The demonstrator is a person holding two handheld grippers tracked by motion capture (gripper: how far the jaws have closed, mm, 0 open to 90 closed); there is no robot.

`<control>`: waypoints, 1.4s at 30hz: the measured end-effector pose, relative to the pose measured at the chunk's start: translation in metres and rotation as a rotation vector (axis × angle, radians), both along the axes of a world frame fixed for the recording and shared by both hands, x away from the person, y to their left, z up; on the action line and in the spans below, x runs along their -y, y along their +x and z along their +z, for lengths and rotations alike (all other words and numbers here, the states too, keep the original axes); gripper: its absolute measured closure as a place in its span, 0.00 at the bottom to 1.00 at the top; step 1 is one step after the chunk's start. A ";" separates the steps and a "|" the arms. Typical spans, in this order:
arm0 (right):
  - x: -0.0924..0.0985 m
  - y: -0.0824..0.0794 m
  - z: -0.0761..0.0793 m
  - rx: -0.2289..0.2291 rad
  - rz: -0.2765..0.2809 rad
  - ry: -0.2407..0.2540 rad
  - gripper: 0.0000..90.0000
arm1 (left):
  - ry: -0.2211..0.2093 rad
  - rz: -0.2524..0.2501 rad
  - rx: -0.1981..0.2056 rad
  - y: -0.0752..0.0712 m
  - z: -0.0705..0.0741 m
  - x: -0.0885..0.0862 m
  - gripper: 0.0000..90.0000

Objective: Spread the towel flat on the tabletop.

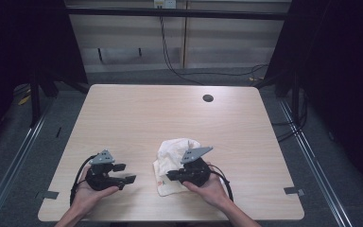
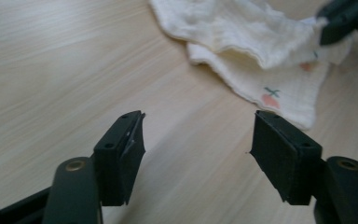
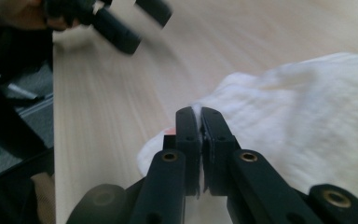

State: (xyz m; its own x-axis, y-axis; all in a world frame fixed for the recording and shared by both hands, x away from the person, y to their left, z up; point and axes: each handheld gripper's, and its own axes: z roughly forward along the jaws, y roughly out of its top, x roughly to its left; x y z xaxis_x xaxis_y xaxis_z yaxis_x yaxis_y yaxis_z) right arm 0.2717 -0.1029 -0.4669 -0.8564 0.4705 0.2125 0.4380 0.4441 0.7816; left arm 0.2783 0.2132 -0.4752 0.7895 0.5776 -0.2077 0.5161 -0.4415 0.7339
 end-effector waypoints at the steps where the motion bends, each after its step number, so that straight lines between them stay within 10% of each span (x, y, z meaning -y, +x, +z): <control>1: 0.000 0.000 0.000 0.000 0.000 0.000 0.96 | 0.000 0.000 0.000 0.000 0.000 0.000 0.44; 4: 0.022 0.002 0.011 0.021 -0.062 0.026 0.97 | -0.047 -0.128 -0.007 -0.009 0.005 0.018 0.59; 18: 0.078 -0.003 0.026 0.052 -0.204 0.026 0.97 | -0.026 -0.311 -0.012 -0.011 0.003 0.079 0.77; 22: 0.095 -0.002 0.023 0.052 -0.249 0.032 0.97 | -0.057 -0.331 -0.051 -0.008 -0.001 0.099 0.75; 30: 0.107 -0.001 0.016 0.040 -0.281 0.046 0.97 | 0.010 -0.426 -0.024 -0.018 -0.014 0.137 0.73; 42: 0.111 -0.001 0.011 0.027 -0.291 0.031 0.97 | 0.045 -0.421 0.009 -0.032 -0.023 0.137 0.61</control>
